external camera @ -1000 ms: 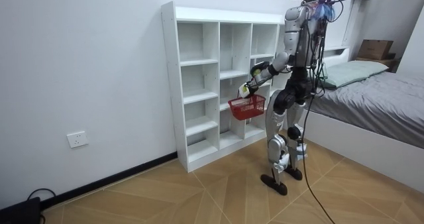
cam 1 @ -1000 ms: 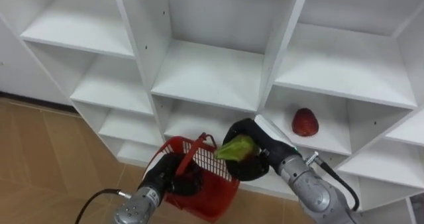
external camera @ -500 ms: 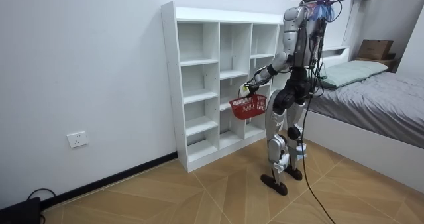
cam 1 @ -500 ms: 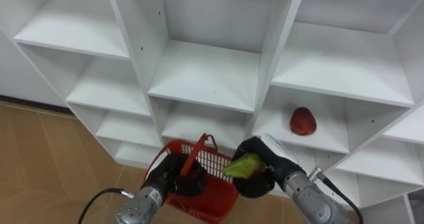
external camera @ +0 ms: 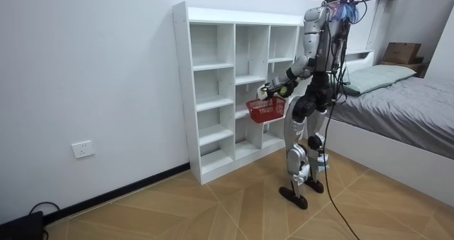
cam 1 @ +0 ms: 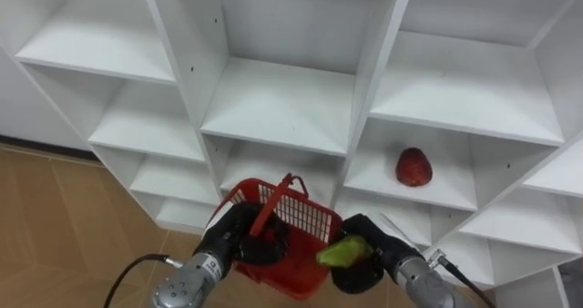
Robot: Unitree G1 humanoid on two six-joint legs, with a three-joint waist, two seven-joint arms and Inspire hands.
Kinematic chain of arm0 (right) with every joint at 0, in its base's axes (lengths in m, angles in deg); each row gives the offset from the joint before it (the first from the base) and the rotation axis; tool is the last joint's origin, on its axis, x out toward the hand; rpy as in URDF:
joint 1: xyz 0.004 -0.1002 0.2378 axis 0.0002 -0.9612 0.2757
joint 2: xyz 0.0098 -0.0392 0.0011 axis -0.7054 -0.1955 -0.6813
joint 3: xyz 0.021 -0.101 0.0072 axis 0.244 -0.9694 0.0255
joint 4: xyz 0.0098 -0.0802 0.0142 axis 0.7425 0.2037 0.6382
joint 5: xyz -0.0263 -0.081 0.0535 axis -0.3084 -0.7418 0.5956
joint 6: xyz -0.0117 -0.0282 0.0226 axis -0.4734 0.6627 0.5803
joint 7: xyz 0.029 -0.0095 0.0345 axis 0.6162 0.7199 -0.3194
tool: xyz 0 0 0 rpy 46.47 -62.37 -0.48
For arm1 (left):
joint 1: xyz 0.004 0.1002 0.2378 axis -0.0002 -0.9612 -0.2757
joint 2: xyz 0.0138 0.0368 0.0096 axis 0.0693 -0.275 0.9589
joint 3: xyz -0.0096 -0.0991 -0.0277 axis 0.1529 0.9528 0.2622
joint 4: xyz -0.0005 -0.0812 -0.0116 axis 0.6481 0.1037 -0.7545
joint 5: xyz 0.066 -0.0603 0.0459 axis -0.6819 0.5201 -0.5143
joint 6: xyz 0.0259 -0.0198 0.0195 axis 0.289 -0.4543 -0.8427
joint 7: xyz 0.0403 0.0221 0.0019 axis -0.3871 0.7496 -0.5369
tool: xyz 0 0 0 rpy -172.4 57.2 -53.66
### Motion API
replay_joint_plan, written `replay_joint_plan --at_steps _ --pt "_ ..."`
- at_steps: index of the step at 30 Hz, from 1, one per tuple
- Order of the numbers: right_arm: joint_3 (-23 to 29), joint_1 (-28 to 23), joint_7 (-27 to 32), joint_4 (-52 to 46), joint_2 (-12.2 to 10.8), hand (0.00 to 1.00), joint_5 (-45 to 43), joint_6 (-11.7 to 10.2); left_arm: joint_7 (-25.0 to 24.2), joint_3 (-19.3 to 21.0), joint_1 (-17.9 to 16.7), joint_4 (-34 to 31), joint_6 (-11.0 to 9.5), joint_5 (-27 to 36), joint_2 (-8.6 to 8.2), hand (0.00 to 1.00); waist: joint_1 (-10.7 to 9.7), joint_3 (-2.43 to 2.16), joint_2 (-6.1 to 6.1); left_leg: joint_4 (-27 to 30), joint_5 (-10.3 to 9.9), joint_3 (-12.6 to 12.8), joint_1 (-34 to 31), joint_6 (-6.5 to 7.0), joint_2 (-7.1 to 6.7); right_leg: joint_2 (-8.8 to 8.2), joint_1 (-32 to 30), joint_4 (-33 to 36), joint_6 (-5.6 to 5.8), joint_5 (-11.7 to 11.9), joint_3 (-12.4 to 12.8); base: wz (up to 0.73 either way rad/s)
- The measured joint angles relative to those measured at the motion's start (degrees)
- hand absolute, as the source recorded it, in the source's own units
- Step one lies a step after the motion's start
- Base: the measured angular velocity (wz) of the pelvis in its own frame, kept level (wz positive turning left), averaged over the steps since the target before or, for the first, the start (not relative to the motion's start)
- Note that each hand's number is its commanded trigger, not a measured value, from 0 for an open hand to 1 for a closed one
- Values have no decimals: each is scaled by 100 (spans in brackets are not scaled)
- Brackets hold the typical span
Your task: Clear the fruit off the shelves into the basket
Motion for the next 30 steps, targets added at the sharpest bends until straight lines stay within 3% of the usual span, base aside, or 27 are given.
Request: replay_joint_plan --at_steps 7,11,18,24,30 --pt "27 211 55 138 -96 100 -62 15 -60 -49 -7 -2 1 2 25 100 -106 10 10 6 0 4 -85 0 -2 1 -91 1 0 0 2 0" --pt "57 312 130 221 -104 100 -62 34 -128 -73 -5 -1 8 -9 18 100 -109 49 35 19 1 12 -217 1 1 -5 -226 25 0 0 0 0" --pt "58 375 248 275 -115 100 -61 34 -161 -274 1 6 11 -29 -44 100 -92 75 78 19 1 64 -280 1 19 5 -299 40 0 0 0 0" --pt "103 741 322 875 -190 100 -74 33 -278 -474 7 22 11 -181 -33 100 -145 115 179 17 1 71 -282 1 24 45 -300 40 -1 0 6 0" --pt "102 813 292 875 -271 100 -73 31 -424 -539 41 38 15 -292 -25 100 -235 109 204 29 2 78 -340 -1 24 43 -377 64 -2 -1 6 0"
